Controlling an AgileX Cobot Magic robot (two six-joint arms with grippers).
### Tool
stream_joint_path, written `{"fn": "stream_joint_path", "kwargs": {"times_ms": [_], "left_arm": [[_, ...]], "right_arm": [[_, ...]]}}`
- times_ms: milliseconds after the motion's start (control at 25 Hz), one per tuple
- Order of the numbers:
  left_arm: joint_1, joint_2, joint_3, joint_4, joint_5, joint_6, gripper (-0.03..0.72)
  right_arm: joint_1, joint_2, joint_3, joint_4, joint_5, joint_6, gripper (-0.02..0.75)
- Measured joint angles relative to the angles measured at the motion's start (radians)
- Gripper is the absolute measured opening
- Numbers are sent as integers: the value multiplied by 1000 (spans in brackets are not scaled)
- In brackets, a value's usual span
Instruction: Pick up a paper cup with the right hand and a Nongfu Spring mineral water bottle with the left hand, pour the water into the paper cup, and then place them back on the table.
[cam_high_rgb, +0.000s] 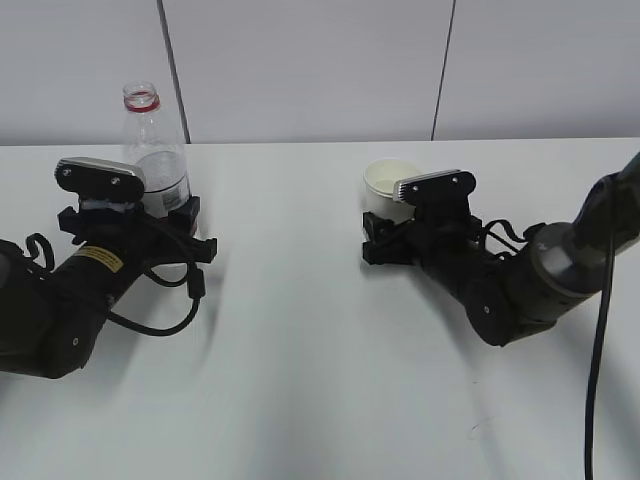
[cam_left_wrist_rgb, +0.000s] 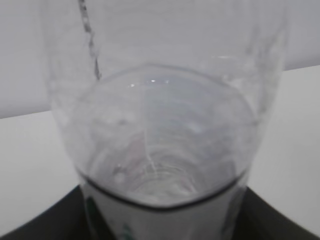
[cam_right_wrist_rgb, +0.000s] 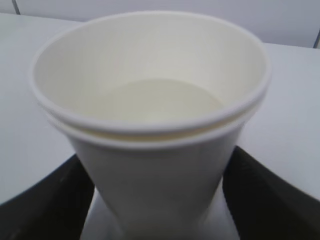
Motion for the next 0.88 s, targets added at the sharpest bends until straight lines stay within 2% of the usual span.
{"fn": "stream_joint_path", "kwargs": {"times_ms": [320,880], "left_arm": [[0,0,0,0,0,0,390],[0,30,-72,-8,23,0,389]], "right_arm": [[0,-53,102,0,-93,0,592],[0,-262,312,0,-121,2,592]]}}
